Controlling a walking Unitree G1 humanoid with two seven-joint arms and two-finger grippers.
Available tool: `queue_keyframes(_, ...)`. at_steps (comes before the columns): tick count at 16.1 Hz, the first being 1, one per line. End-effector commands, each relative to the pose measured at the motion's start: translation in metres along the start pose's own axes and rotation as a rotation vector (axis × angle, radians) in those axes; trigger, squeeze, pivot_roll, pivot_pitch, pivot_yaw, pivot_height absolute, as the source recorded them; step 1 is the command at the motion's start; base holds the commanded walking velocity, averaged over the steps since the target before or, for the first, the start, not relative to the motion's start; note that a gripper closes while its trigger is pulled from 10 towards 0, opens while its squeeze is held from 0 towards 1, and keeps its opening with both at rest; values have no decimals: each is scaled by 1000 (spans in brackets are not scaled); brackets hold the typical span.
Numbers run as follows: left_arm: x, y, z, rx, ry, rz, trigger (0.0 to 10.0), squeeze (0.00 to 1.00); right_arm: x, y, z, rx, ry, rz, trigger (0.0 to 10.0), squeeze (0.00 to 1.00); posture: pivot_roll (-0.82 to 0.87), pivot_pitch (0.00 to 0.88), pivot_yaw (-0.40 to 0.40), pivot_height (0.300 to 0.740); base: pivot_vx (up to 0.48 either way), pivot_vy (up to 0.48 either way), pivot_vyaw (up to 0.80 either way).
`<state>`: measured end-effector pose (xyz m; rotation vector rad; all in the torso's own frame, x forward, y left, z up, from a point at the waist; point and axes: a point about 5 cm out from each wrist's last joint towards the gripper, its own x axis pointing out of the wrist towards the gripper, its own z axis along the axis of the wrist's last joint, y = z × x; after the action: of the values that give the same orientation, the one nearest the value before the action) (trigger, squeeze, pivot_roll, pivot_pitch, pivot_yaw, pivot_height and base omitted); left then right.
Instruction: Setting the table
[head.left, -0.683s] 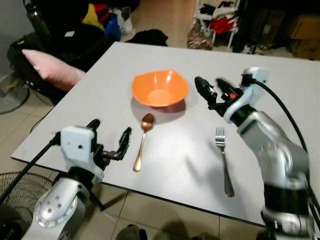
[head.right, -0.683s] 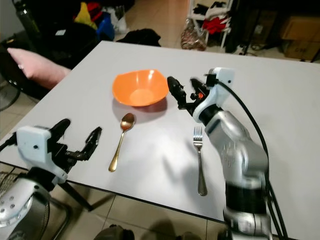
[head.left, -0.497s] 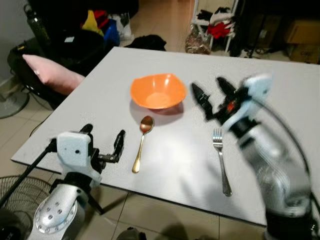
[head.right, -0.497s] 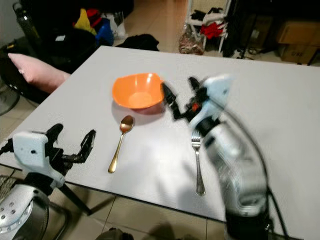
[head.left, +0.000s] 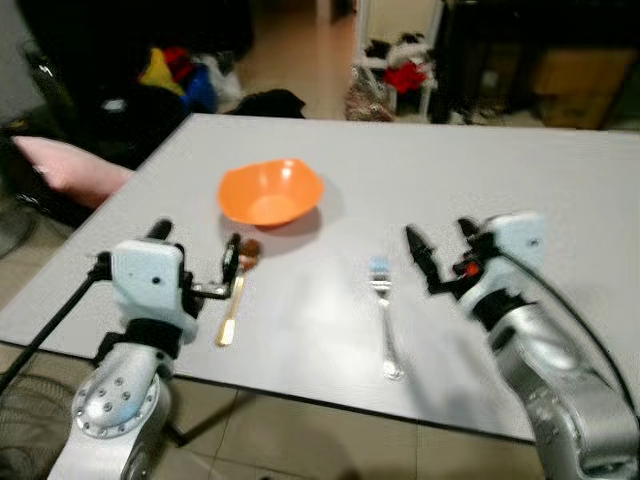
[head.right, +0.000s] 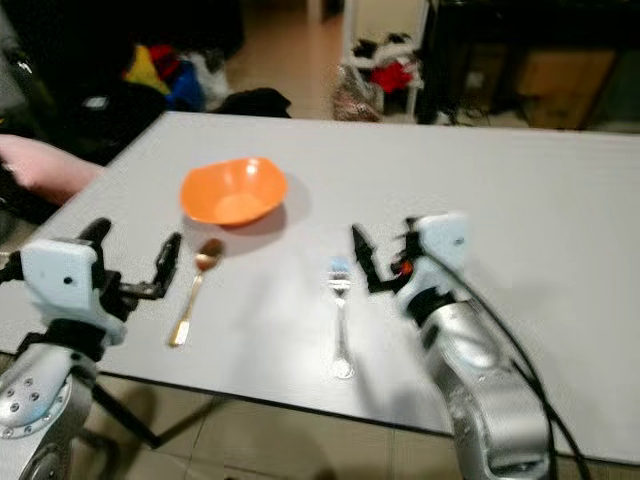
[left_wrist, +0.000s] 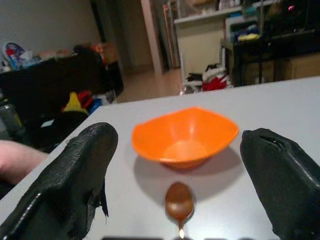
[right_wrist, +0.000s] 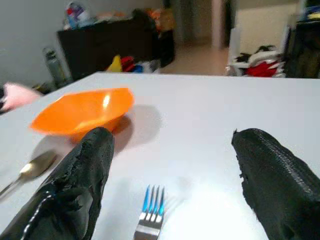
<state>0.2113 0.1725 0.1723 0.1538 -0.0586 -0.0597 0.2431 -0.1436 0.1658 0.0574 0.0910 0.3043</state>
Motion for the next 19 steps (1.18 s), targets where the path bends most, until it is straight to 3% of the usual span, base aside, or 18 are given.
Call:
queue_keyframes(1, 1, 6, 0, 22, -3, 42, 10000, 0, -8, -1, 0, -11, 27, 2, 10000, 0, -109, 0, 90, 740, 0, -356, 0)
queue_keyframes(3, 0, 14, 0, 39, -6, 83, 10000, 0, -25, -2, -3, -53, 42, -7, 10000, 0, -109, 0, 85, 740, 0, -356, 0)
queue_keyframes(5, -2, 15, -1, 44, -5, 86, 10000, 0, -28, -2, -2, -80, 28, -17, 10000, 0, -112, 0, 80, 740, 0, -349, 0)
queue_keyframes(7, -6, 12, -2, 10, 1, 74, 10000, 0, -24, 2, -1, -112, 17, 38, 10000, 0, -110, 0, 80, 740, 0, 0, 0)
queue_keyframes(12, -21, -4, -3, 2, 16, 17, 10000, 0, -18, 20, -5, -47, -4, 133, 10000, 0, -84, 0, 68, 740, 0, 0, 800)
queue_keyframes(19, -22, -2, -6, 11, 34, 52, 10000, 0, -12, 17, -1, -55, -30, 151, 10000, 0, -82, 0, 60, 740, 0, 0, 800)
